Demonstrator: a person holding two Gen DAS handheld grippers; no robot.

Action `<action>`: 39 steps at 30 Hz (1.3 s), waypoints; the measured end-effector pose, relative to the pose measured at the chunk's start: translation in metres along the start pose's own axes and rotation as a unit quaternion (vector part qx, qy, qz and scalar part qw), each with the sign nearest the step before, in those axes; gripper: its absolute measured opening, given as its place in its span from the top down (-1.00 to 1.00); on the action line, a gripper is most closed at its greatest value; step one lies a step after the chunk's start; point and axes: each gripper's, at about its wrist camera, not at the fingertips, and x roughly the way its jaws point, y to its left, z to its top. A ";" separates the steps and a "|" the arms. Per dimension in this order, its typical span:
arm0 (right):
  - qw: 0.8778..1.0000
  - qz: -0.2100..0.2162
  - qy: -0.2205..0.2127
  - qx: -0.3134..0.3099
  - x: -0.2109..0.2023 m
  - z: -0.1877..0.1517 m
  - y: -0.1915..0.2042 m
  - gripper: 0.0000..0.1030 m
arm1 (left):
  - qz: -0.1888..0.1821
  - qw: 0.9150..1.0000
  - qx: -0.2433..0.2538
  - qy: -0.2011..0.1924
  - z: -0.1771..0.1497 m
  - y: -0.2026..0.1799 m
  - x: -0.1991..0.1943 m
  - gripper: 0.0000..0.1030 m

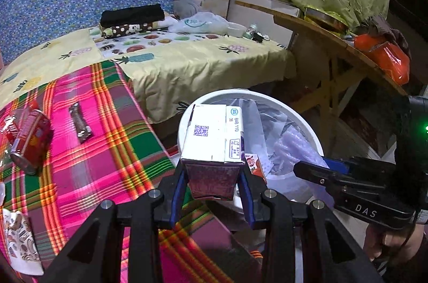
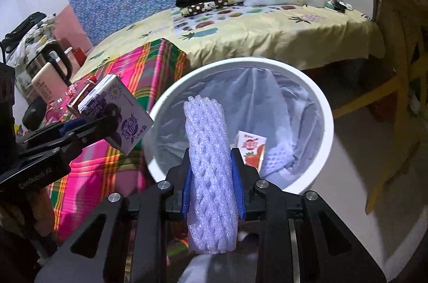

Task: Collect trash
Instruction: 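Carry the purple carton and foam net over the wastebasket, then open both grippers to drop the carton and foam net into the wastebasket, then move both open grippers back over the table toward the remaining trash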

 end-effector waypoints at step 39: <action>1.000 -0.002 -0.016 -0.025 -0.016 0.002 0.018 -0.20 | 0.020 0.999 -0.037 -0.014 -0.015 0.021 -0.027 -0.14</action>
